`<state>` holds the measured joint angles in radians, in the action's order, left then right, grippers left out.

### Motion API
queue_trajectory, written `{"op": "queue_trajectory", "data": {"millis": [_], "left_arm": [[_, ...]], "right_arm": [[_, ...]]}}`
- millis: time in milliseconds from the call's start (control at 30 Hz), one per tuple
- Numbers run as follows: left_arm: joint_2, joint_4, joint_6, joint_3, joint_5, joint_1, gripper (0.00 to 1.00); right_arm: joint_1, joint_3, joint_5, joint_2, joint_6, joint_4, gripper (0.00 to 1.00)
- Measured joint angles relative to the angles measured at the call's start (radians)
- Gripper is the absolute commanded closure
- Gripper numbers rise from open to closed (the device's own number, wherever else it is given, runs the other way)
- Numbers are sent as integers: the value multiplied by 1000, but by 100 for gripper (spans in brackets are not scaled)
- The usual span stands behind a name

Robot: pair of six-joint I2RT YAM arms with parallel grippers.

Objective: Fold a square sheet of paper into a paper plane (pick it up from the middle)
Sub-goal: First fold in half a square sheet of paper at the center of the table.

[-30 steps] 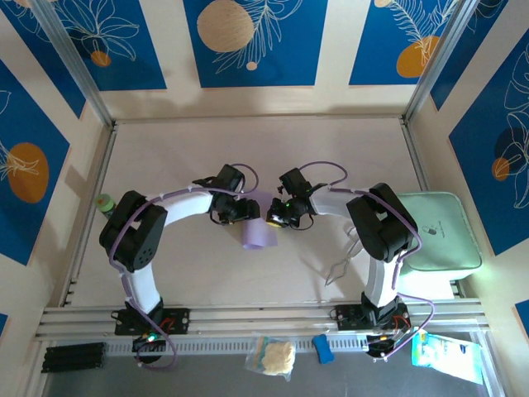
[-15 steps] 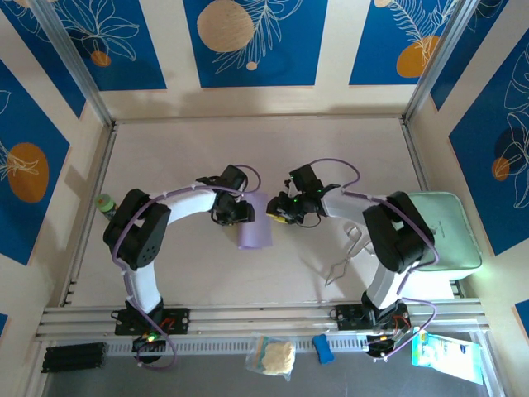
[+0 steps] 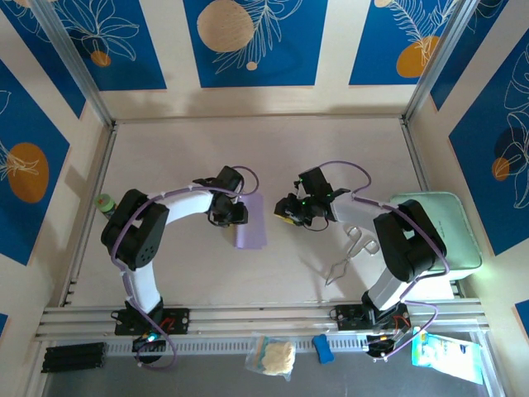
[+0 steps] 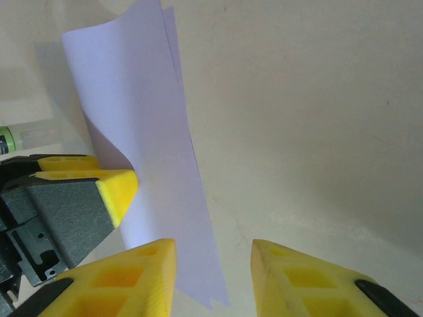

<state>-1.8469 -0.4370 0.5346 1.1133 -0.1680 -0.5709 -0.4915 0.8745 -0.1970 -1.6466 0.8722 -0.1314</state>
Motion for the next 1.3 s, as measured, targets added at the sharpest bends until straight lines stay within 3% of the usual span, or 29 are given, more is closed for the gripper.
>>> {"op": "queue_trajectory", "data": {"millis": [233,600,733,967,1300], "left_arm": [[2,7,-45,-8,-33,13,68],[6,9,-69,-10,-45,16,65],[11,10,-48,-10,-51,15,59],[30,-10,51,-4,-37,10,33],[77,2,146,-58,-64,0,30]], "right_arm": [[-41,85,-19,-90,-8,-12,78],[-118,204,-43,-251,-7,-44,82],[-118,223,-43,-281,-7,-78,82],[-118,256,-40,-295,-3,-126,82],[-117,256,-48,-295,24,-122,82]]}}
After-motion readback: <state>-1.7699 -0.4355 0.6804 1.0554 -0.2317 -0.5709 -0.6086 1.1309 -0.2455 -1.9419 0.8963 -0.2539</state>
